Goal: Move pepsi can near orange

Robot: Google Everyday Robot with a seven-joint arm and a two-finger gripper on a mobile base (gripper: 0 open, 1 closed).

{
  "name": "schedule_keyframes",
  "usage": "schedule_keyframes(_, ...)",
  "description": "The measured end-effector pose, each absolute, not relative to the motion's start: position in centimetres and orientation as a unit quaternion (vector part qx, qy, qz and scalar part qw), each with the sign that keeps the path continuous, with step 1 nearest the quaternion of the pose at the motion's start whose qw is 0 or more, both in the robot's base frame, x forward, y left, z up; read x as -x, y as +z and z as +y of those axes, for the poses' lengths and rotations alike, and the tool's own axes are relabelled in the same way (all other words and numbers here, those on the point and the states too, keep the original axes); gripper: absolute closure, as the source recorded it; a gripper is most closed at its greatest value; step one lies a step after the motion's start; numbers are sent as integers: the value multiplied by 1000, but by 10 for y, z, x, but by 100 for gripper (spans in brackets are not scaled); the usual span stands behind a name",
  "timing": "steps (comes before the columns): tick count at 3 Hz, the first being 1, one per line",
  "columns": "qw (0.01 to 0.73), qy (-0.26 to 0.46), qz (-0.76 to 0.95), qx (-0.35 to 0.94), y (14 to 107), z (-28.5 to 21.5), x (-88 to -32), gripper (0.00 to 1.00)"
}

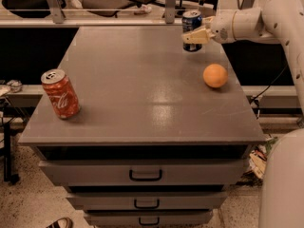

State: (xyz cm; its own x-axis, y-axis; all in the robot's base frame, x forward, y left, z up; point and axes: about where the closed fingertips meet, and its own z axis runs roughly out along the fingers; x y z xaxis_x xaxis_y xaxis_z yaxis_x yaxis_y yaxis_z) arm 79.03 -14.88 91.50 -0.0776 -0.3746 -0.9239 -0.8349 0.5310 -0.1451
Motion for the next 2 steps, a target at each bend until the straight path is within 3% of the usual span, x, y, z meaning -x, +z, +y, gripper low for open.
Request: schedule_keyframes(2, 470, 237, 722, 449, 898, -165, -753, 59)
